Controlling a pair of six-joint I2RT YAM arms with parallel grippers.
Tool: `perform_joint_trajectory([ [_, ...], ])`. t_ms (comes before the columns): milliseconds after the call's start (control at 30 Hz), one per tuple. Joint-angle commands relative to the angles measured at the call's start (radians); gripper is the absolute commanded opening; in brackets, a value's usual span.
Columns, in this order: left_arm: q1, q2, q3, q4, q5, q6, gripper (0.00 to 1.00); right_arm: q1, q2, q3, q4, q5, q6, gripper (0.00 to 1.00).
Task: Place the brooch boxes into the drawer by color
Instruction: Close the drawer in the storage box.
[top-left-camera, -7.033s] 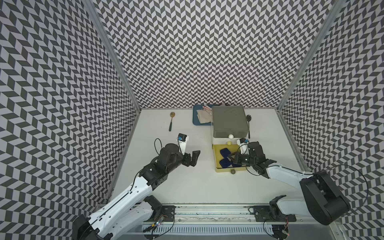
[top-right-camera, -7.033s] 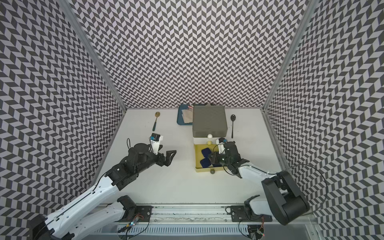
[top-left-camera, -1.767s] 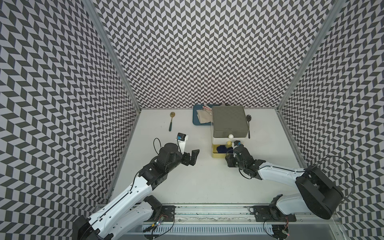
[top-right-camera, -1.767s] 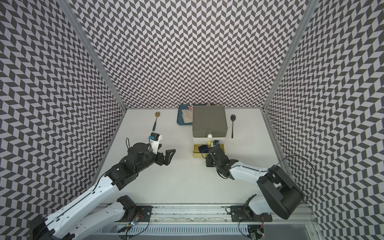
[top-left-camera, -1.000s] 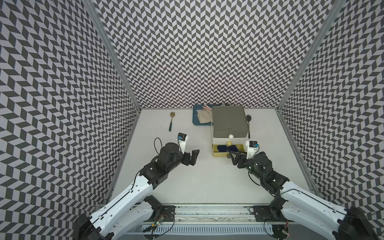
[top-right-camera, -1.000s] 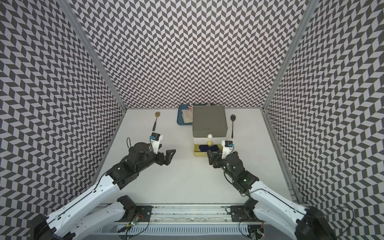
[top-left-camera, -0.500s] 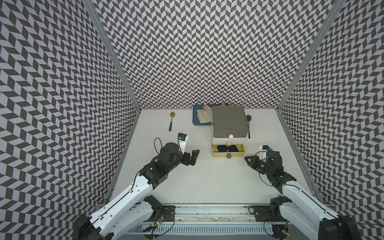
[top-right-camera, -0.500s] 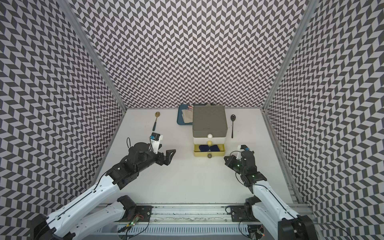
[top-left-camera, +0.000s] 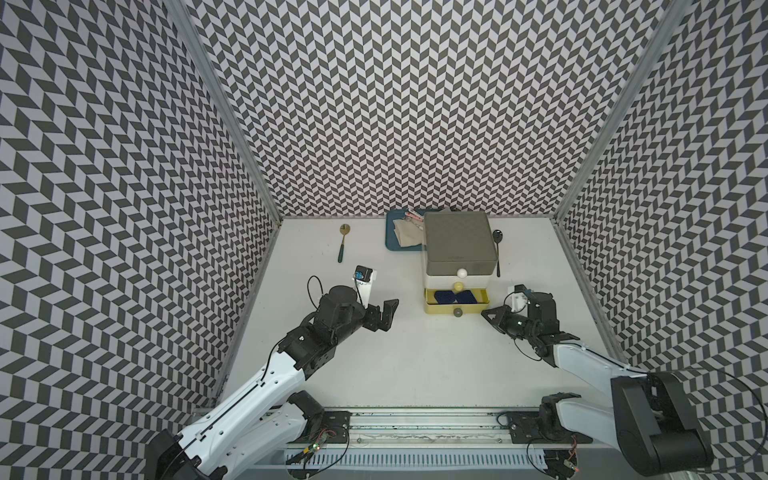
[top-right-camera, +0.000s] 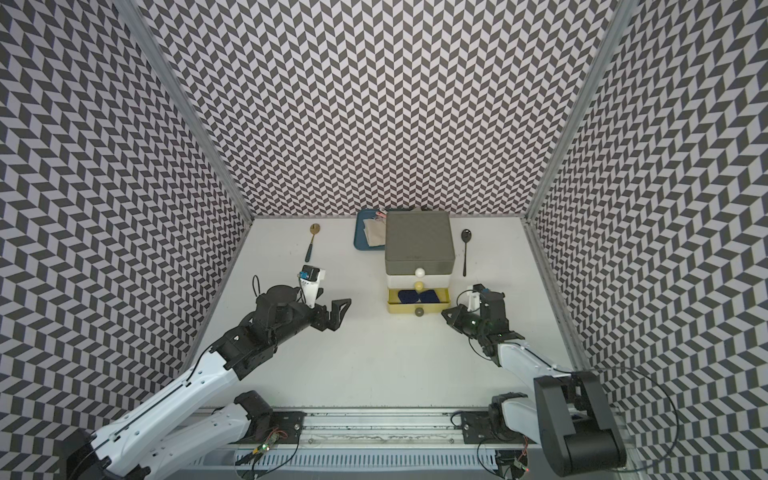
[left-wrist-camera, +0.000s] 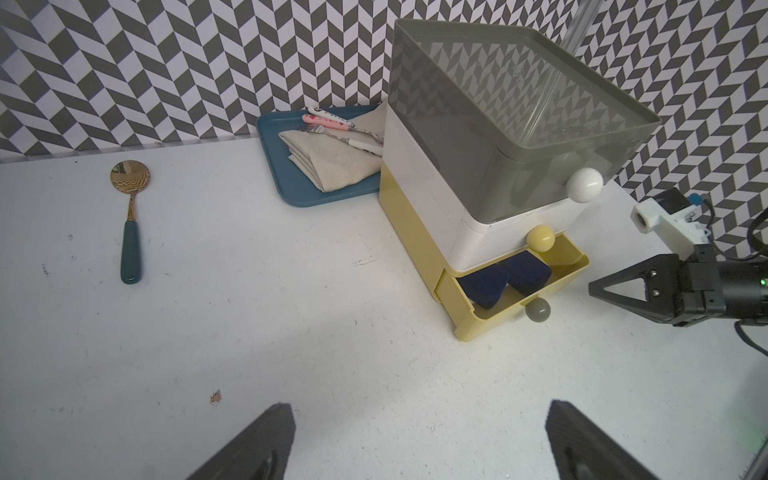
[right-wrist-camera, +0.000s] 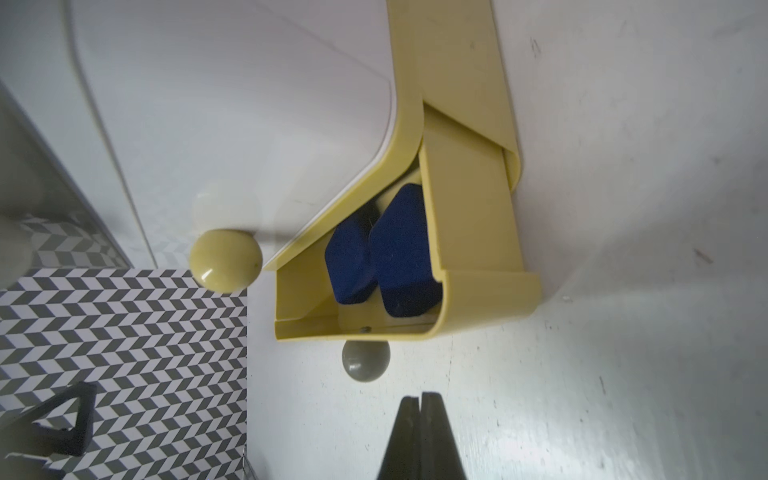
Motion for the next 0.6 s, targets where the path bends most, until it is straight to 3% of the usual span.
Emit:
perform_joint_trajectory([
  [0,0.008,-0.005,0.003,0.012,-0.004,0.004,1.00,-0.007,0.060,0.039,0.103,-0.007,-0.031,0.00],
  [567,0.008,0.015,0.005,0.012,-0.006,0.007,1.00,-0.008,0.252,0.127,0.245,0.018,-0.020,0.00],
])
